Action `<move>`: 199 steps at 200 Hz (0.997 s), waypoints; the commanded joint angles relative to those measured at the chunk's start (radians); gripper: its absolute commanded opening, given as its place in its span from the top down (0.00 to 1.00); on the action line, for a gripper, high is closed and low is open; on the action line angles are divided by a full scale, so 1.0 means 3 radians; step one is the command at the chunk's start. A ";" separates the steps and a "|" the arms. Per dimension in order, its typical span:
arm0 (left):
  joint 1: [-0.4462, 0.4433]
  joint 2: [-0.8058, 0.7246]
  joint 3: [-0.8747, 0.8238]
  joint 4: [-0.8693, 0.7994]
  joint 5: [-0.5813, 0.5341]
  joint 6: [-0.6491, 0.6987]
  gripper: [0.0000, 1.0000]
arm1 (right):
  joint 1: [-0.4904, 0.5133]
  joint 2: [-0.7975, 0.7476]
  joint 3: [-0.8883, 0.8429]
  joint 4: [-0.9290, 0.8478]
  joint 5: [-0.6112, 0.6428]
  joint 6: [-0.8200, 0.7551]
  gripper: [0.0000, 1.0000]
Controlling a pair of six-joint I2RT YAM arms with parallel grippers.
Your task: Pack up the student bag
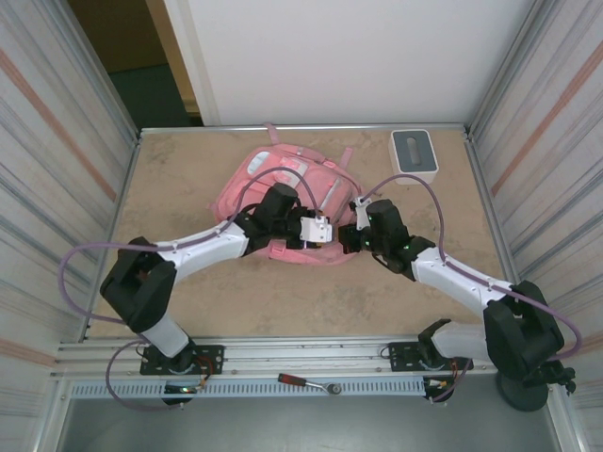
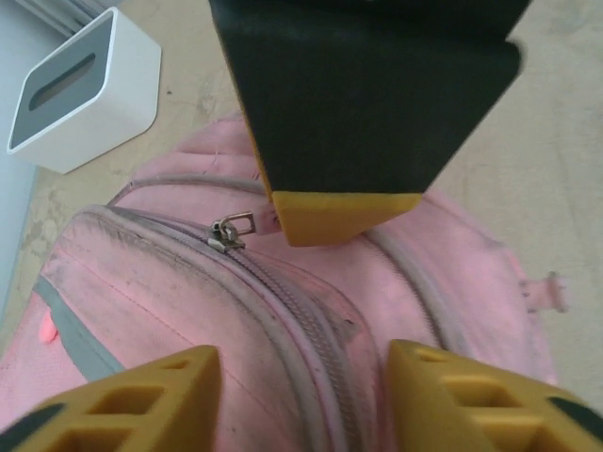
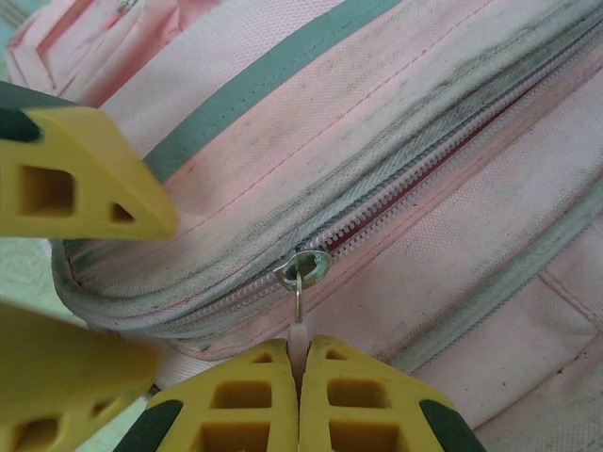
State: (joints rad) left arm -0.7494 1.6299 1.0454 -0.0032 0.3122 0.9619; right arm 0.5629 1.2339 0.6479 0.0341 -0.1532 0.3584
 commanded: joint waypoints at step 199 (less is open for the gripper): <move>0.1188 -0.0994 -0.1105 0.0221 0.0837 -0.0226 0.64 | 0.0073 0.0465 0.0407 -0.0280 0.0556 -0.0012 1.00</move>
State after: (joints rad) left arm -0.4507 1.3937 0.7288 0.1104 0.6685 0.9615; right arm 0.5919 1.3804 0.7631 -0.0093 -0.0525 0.3481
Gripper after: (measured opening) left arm 0.179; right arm 0.044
